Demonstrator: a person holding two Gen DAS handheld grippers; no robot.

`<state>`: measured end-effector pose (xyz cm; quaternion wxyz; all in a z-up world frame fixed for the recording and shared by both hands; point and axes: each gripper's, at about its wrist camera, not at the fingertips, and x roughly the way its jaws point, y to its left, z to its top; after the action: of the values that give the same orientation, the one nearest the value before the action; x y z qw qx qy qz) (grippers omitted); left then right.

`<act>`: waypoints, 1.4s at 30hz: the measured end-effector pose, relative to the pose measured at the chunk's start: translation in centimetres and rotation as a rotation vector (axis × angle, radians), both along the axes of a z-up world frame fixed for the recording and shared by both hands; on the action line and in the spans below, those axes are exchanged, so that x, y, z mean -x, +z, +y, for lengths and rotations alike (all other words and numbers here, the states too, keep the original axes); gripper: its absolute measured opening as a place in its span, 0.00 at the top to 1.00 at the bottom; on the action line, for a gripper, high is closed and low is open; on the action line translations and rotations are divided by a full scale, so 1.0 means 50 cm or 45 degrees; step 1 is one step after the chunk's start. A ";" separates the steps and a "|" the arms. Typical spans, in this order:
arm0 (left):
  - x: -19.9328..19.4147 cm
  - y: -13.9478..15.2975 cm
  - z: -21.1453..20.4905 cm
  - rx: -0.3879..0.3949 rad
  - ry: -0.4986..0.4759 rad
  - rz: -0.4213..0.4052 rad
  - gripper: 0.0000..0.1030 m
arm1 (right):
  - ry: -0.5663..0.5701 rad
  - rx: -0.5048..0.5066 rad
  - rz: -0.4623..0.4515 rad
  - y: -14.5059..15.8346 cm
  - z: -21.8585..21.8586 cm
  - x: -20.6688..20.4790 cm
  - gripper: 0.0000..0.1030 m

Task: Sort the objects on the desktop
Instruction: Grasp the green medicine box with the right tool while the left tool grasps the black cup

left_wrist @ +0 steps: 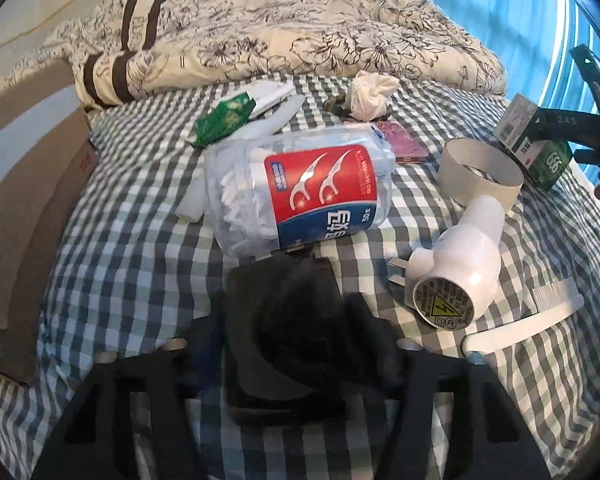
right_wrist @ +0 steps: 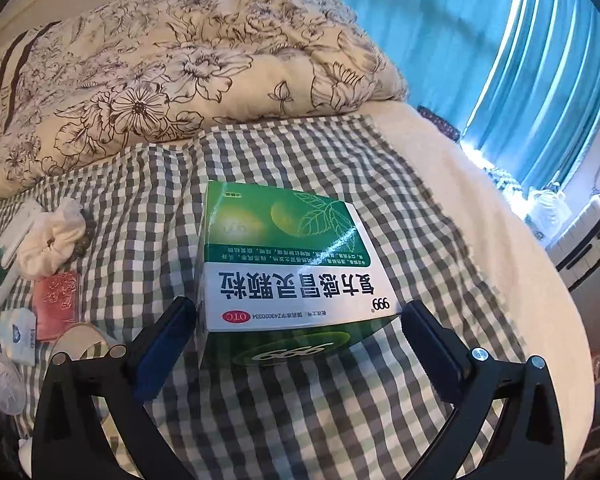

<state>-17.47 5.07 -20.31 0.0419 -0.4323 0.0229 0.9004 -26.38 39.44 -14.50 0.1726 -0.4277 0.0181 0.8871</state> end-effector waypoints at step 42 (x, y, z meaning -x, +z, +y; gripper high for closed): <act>-0.044 0.201 -0.066 -0.103 0.107 0.161 0.54 | 0.311 0.385 0.061 0.170 -0.119 -0.159 0.10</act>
<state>-15.28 1.74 -10.26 0.0199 -0.3731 -0.0288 0.9271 -18.45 33.48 -5.99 -0.0031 -0.4266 0.1031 0.8985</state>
